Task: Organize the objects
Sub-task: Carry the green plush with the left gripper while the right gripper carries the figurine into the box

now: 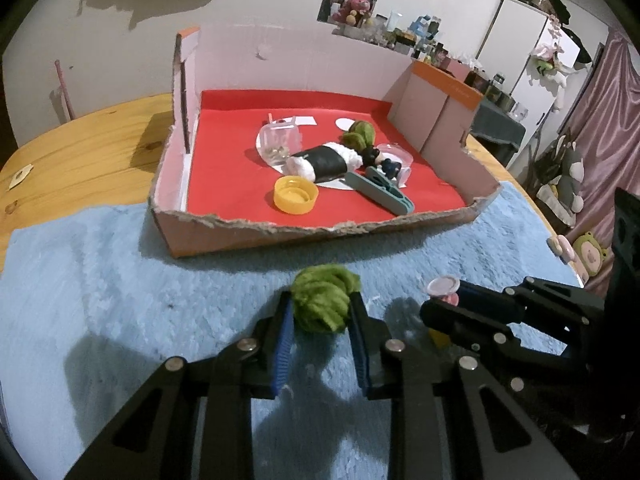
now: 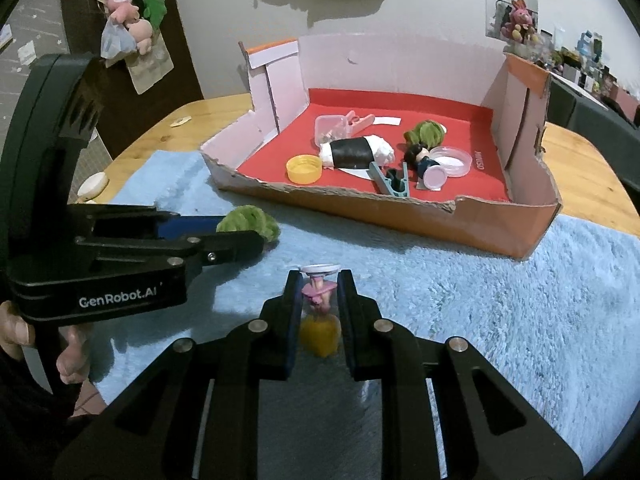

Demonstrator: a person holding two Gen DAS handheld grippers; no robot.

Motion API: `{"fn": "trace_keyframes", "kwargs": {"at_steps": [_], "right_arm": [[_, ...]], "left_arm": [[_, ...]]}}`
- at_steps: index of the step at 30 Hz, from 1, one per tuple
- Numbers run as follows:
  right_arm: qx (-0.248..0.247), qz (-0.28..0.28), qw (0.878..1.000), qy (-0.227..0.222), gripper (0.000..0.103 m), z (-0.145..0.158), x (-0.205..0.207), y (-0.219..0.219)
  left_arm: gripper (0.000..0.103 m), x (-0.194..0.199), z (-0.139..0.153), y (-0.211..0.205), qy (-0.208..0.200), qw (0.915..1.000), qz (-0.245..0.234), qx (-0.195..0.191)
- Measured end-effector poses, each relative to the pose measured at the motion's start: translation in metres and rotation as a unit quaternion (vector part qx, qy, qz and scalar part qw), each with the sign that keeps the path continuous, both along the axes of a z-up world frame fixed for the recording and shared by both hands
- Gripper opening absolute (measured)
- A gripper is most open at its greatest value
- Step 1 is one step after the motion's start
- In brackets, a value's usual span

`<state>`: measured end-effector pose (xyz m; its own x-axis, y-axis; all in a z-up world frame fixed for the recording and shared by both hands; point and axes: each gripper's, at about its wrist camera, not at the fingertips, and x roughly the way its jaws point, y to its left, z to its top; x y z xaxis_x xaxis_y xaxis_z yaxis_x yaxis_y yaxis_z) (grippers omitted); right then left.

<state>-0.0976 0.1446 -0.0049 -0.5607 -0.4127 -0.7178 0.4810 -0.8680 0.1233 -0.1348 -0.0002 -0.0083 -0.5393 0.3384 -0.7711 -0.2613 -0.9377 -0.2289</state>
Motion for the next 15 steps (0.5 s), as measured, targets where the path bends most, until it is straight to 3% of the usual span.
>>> {"fn": "trace_keyframes", "kwargs": {"at_steps": [15], "right_arm": [[-0.012,0.006,1.000,0.025,0.017,0.023,0.017,0.000]], "left_arm": [[0.028,0.019,0.025,0.001,0.029,0.9995,-0.006,0.009]]}}
